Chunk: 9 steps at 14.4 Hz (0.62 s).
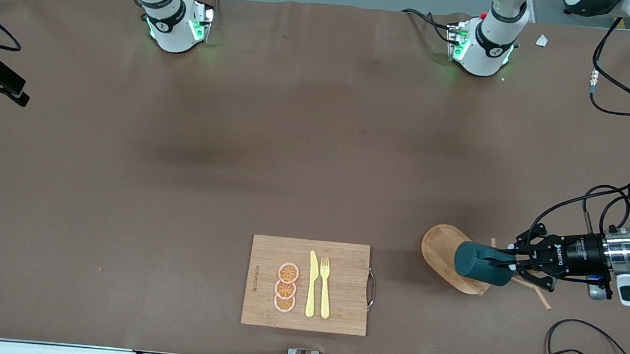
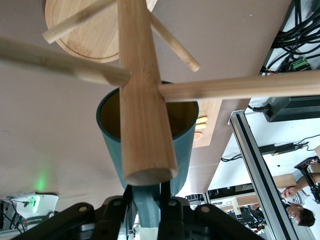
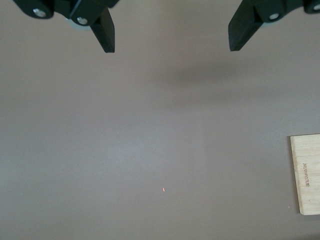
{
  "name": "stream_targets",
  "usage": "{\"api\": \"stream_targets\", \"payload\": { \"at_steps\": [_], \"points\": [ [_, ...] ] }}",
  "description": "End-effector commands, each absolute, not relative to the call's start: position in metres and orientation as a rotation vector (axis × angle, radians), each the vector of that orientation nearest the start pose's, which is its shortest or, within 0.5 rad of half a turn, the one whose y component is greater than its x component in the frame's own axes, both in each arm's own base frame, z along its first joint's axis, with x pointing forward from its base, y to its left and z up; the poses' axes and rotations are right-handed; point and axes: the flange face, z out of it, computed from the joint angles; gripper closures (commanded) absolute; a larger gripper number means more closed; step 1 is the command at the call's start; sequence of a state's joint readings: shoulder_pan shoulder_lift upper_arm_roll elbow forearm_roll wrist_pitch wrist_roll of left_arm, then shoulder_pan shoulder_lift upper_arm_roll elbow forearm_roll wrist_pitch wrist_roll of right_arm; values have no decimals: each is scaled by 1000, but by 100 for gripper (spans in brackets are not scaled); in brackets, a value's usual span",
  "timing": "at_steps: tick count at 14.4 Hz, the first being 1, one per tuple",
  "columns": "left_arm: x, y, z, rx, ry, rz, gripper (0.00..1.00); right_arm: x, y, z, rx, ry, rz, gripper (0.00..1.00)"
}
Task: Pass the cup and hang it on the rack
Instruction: 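Hook the mug handle onto a rack peg with the left gripper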
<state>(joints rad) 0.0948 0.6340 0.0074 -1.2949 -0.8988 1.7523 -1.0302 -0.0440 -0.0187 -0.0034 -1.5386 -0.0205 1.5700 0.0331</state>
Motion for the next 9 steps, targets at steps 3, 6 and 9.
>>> {"api": "stream_targets", "payload": {
  "at_steps": [3, 6, 9],
  "points": [
    [728, 10, 392, 1846, 1493, -636, 96, 543, -28, 654, -3172, 118, -90, 0],
    [728, 12, 391, 1854, 1487, -628, 95, 543, -28, 654, -3173, 116, -90, 0],
    [729, 12, 391, 1862, 1471, -618, 94, 543, -28, 654, -3173, 116, -90, 0]
  ]
}}
